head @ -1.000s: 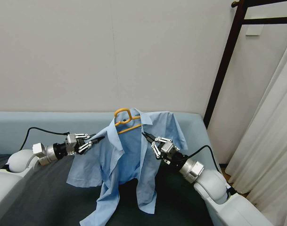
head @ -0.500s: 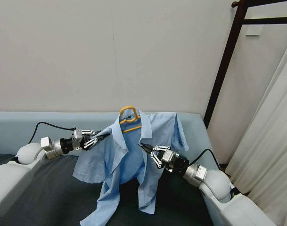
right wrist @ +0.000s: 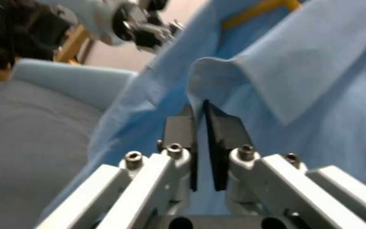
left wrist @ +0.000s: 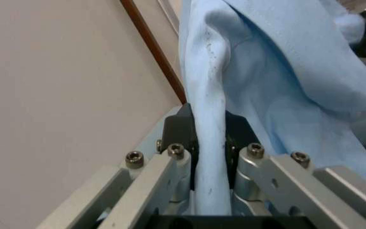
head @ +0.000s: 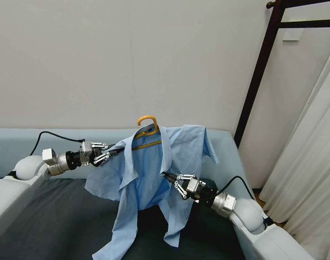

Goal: Pick up the clothes from the sofa and hang them on the clothes hanger.

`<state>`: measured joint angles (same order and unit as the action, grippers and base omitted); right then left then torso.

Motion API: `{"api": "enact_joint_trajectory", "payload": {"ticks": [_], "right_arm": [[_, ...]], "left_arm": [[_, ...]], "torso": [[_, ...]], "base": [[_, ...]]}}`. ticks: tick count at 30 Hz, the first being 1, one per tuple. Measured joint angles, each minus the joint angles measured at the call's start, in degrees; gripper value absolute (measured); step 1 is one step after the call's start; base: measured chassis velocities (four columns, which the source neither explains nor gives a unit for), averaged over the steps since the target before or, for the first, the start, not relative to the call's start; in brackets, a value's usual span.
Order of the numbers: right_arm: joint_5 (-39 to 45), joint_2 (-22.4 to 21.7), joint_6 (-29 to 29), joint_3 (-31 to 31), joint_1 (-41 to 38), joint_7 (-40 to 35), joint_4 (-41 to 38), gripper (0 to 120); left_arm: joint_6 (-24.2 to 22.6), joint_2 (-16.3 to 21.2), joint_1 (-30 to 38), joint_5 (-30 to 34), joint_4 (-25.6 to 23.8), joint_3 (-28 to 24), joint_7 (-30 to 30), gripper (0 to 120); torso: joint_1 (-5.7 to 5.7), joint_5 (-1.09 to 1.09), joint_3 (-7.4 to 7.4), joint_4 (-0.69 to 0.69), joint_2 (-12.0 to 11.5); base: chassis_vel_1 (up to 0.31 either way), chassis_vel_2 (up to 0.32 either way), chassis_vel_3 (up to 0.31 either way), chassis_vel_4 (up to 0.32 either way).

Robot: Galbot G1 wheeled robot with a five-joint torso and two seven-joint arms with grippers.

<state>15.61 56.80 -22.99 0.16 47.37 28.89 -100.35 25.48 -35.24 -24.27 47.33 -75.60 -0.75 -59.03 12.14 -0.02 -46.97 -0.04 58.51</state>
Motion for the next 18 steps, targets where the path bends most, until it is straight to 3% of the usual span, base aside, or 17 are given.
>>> {"api": "enact_joint_trajectory", "payload": {"ticks": [4,8,14,17,18], "right_arm": [[3.78,-2.33,-3.59,-0.79,4.36,2.75,-3.63,29],[11.29,-4.08,-2.44,1.46,7.46,2.77,-8.41,43],[22.30,-8.68,4.29,6.28,7.22,-13.72,-14.98,63],[28.75,-12.35,5.81,8.07,5.91,-17.38,-15.73,77],[28.75,-12.35,5.81,8.07,5.91,-17.38,-15.73,77]], "left_arm": [[0.01,-1.07,3.01,0.02,2.22,-0.95,-0.55,7],[-0.01,-1.83,5.29,0.03,4.03,-1.55,-2.63,7],[-1.32,-3.10,11.67,0.14,8.18,-3.46,-10.68,7],[-3.33,-4.13,14.69,-0.04,10.33,-4.29,-15.67,7],[-3.33,-4.13,14.69,-0.04,10.33,-4.29,-15.67,7]], "torso": [[-0.01,0.01,0.00,-0.03,0.00],[0.00,0.02,0.00,-0.05,0.00],[0.00,0.01,0.00,-0.01,0.01],[0.00,0.03,0.00,-0.03,0.01],[0.00,0.03,0.00,-0.03,0.01]], "base": [[0.000,0.000,0.000,0.000],[0.000,0.000,0.000,0.000],[0.000,0.000,0.000,0.000],[0.000,0.000,0.000,0.000],[0.000,0.000,0.000,0.000]]}}
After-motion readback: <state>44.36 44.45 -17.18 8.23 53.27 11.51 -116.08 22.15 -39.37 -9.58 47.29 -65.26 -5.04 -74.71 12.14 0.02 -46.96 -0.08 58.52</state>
